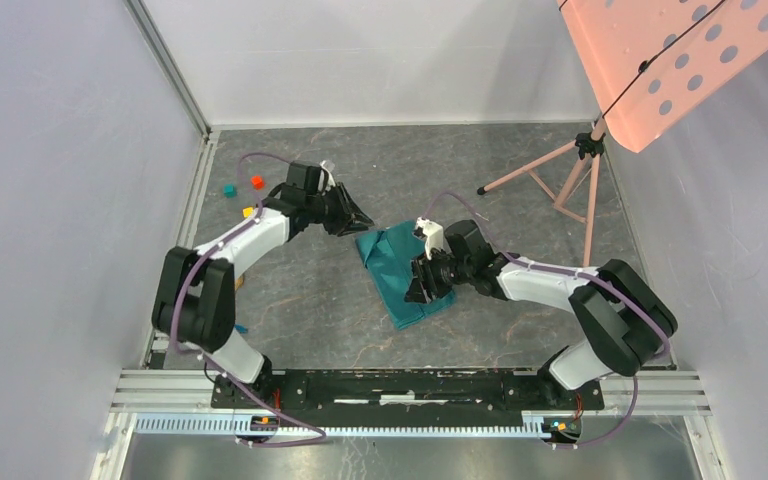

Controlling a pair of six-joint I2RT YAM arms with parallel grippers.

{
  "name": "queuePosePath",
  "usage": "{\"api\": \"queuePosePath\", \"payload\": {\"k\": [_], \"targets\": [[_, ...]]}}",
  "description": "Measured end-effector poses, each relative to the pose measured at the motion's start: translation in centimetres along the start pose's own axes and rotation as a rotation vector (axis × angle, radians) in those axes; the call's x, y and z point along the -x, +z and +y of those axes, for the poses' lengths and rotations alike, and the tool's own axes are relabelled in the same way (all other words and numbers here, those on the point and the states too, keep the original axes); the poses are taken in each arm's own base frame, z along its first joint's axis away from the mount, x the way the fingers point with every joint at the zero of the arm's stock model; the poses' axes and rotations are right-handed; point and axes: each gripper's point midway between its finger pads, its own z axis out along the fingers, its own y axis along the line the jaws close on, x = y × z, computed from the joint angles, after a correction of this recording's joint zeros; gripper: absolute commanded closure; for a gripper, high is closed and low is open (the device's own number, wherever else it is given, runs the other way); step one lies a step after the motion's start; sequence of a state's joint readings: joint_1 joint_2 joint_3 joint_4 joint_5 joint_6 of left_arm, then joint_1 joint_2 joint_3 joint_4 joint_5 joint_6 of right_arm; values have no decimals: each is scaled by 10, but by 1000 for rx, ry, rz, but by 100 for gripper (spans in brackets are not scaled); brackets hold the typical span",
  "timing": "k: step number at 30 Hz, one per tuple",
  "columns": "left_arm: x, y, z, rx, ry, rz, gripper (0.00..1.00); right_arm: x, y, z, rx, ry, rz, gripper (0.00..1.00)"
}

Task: Fold the napkin into a case and place the utensils inside
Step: Smooth out the 2/3-rectangle-folded napkin at the center of the board.

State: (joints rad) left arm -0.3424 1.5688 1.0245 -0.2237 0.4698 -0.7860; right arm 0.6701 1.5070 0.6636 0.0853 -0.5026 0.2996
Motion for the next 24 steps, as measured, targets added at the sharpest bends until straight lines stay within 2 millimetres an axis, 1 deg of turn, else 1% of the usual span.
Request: {"api": "queuePosePath", "payload": {"k": [1, 3, 8, 11, 14, 16, 21, 22, 24], "targets": [[5, 5, 5, 10, -12, 1, 73, -1, 1, -1, -1, 5, 5, 47], [4, 18, 15, 24, -29, 25, 74, -3, 2, -2, -3, 10, 11, 49], [-14, 52, 46, 63, -76, 115, 75, -7, 5, -3, -1, 19, 16, 57], [-20, 65, 56, 70, -92, 147, 76, -15, 5, -4, 6, 27, 25, 62], [-19, 76, 63, 78, -100, 157, 76, -27, 7, -4, 16, 46, 36, 65], [-17, 81, 65, 84, -102, 157, 77, -37, 8, -4, 19, 62, 46, 65], [-12, 89, 68, 94, -105, 159, 78, -39, 16, 8, 37, 38, 25, 64], [-11, 90, 68, 94, -105, 162, 77, -40, 17, 12, 40, 36, 24, 63], [-10, 91, 67, 96, -101, 163, 73, -42, 19, 18, 49, 40, 28, 55]]}}
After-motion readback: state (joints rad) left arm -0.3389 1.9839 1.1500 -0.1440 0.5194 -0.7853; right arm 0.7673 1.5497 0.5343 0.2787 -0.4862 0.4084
